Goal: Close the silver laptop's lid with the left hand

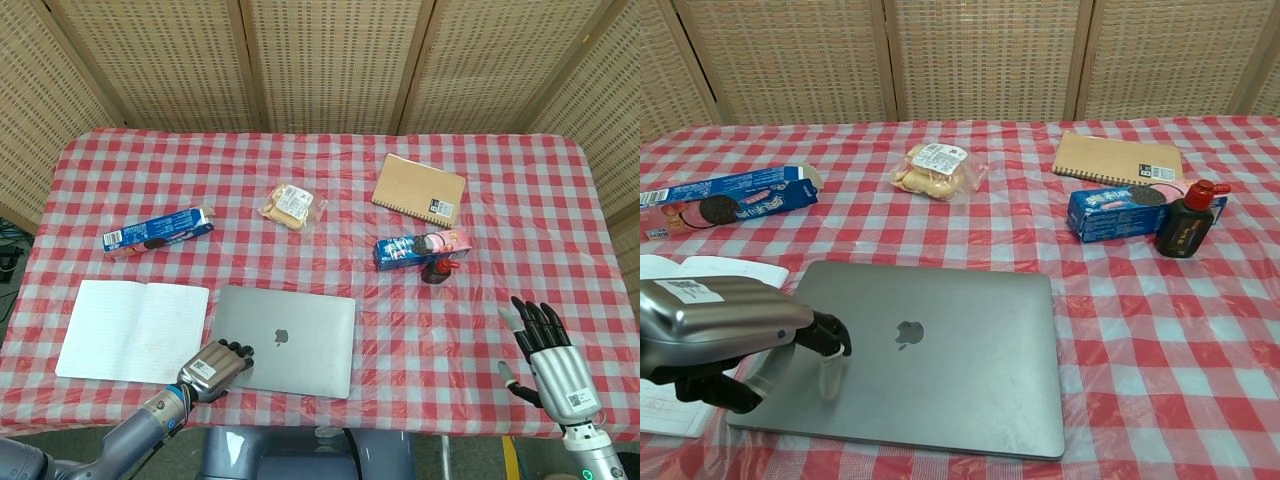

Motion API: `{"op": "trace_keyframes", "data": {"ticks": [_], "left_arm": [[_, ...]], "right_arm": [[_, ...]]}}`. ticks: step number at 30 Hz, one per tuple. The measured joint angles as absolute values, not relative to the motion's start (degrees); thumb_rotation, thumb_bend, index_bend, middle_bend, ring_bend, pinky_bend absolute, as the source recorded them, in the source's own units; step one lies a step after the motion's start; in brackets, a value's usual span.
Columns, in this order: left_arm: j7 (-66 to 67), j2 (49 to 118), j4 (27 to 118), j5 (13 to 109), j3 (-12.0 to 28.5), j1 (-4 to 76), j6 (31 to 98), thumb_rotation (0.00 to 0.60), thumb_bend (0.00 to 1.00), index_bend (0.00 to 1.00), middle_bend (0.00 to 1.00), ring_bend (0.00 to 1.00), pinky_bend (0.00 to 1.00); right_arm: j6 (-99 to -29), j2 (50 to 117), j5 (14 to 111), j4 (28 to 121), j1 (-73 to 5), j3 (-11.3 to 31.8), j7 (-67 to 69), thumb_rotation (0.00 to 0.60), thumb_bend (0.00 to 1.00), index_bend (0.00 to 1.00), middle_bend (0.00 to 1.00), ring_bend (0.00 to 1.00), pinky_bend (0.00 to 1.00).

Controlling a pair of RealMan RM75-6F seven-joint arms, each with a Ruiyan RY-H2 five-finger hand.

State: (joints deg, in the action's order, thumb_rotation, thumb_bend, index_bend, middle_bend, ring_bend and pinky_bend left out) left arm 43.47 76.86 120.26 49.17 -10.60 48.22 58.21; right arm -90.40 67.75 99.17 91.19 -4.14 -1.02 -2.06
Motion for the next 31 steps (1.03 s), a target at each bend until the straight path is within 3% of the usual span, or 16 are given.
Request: {"op": "trace_keyframes", "data": {"ticks": [3,5,8,10,21,24,28,31], "left_arm": [[42.14,76.71,120.45,52.17,-10.46,47.09,59.64,0.600,0.84,0.12,0.00,0.02,0.07],[41.14,76.65,120.47,55.64,-10.51,45.69,61.66,0.600,0.64,0.01,0.00,0.00,0.01],[40.04,76.62,120.15,62.37,-10.94,42.74,66.45,0.600,0.42,0.00,0.00,0.00,0.00],[39.97,76.63,119.64,66.84,-11.37,40.50,70.46,0.600,0.33,0.00,0.00,0.00,0.00],[39.32,76.05,110.50,85.76,-15.63,20.57,97.09,0.600,0.29,0.00,0.00,0.00,0.00],[35.66,75.33,106.86,88.78,-16.96,15.90,100.60,0.600,0.26,0.00,0.00,0.00,0.00],[31.48,74.28,103.55,89.44,-17.65,11.85,102.37,0.600,0.13,0.00,0.00,0.00,0.00],[29.99,73.46,101.96,89.95,-17.18,10.36,103.08,0.600,0.12,0.00,0.00,0.00,0.00]], "right_arm": [[-90.46,67.73,99.20,91.11,-4.16,-0.97,-1.96,0.600,0.61,0.05,0.00,0.00,0.00],[-90.53,67.74,99.22,91.03,-4.16,-0.93,-1.88,0.600,0.61,0.05,0.00,0.00,0.00],[-90.74,67.76,99.32,90.95,-4.13,-0.89,-1.81,0.600,0.60,0.05,0.00,0.00,0.00],[-90.92,67.83,99.54,90.83,-4.13,-0.88,-1.84,0.600,0.59,0.04,0.00,0.00,0.00],[-93.01,68.54,100.64,90.24,-3.88,-0.31,-2.17,0.600,0.57,0.00,0.00,0.00,0.00],[-93.33,68.49,100.84,90.35,-3.79,-0.31,-2.09,0.600,0.57,0.00,0.00,0.00,0.00],[-93.36,68.51,100.91,90.28,-3.78,-0.33,-1.97,0.600,0.57,0.00,0.00,0.00,0.00],[-93.46,68.38,100.99,90.35,-3.73,-0.39,-1.82,0.600,0.57,0.00,0.00,0.00,0.00]]}}
